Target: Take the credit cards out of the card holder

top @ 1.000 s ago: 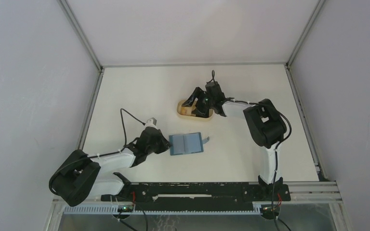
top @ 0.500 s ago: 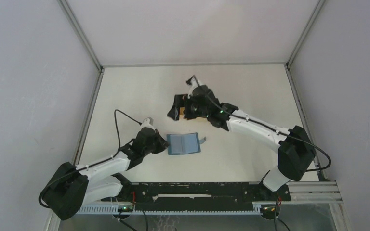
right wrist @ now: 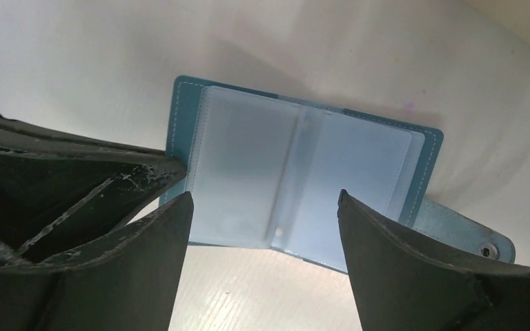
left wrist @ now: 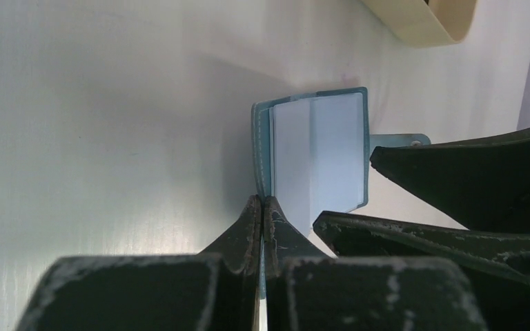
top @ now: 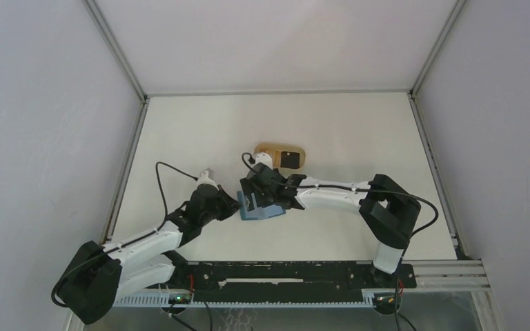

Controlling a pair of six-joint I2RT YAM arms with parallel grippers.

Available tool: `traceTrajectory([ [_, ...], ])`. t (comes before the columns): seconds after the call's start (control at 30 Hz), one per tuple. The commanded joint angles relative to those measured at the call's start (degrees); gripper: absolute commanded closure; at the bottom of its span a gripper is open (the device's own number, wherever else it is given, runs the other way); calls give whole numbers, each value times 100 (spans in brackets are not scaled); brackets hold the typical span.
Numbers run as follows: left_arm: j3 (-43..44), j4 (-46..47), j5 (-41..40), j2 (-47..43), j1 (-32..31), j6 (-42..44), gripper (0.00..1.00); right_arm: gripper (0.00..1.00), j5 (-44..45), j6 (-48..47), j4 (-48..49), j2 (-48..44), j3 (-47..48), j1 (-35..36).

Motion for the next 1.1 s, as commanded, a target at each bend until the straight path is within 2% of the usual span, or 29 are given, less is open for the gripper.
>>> traceTrajectory([
  [0.0, -106, 322, 108, 206, 35, -139, 100, 16, 54, 37, 302, 118, 26, -11],
  [0.4, -38, 461, 142, 515, 29, -171, 100, 22, -449, -89, 728, 550, 30, -55],
  [0.8, 31, 284, 48, 525, 35, -206, 100, 27, -407, -314, 670, 748, 39, 27],
  [1.07, 135, 115, -41, 531, 35, -191, 100, 36, -188, -523, 443, 740, 27, 35],
])
